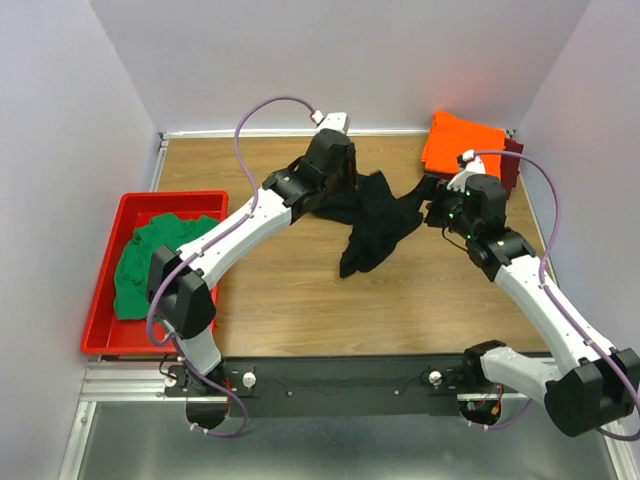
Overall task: Fold and stack the t-shirts
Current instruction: Move the tshirt to the center of the board
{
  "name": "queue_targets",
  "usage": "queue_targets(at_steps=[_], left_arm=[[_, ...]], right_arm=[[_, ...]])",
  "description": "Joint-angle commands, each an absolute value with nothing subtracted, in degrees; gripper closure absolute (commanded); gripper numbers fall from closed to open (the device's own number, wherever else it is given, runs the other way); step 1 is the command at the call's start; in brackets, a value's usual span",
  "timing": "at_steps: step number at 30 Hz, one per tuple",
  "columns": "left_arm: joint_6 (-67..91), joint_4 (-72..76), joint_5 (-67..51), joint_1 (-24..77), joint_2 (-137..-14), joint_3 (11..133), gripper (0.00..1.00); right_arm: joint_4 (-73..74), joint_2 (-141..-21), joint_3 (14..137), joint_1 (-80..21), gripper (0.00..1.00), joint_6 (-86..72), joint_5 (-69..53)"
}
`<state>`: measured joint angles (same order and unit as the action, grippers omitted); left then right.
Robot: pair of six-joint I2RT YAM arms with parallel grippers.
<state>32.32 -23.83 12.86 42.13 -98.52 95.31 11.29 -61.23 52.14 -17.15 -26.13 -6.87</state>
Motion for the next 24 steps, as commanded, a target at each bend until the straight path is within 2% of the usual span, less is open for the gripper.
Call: queue_targets(at_steps=[1,6,9,14,24], left_arm=[[35.5,-24.8,14.9,38.1,-93.2,89.0,0.52],[37.6,-19.1,9.8,29.8,-90.2,73.0,0.54],[37.8,-17.2,7.7,27.7,-92.3,70.2,0.54],[38.9,-16.3,2.8,24.9,-100.8,73.5,0.54],[42.8,-14.3,0.5,20.6,-112.3,79.7,0.53]], right_arm=[[13.9,-64.3,48.8,-17.5,0.0,-26.5,-5.1],[13.2,-69.9,47.2,-21.0,0.02,-27.3,-1.8],[11.5,-73.9,47.2,-25.5,0.03,-28.9,1.3],[9.4,-79.0,49.0,-30.1,0.05,-32.2,5.1],[8.6,-82.2,51.8,-35.9,0.11,-34.6,9.1]])
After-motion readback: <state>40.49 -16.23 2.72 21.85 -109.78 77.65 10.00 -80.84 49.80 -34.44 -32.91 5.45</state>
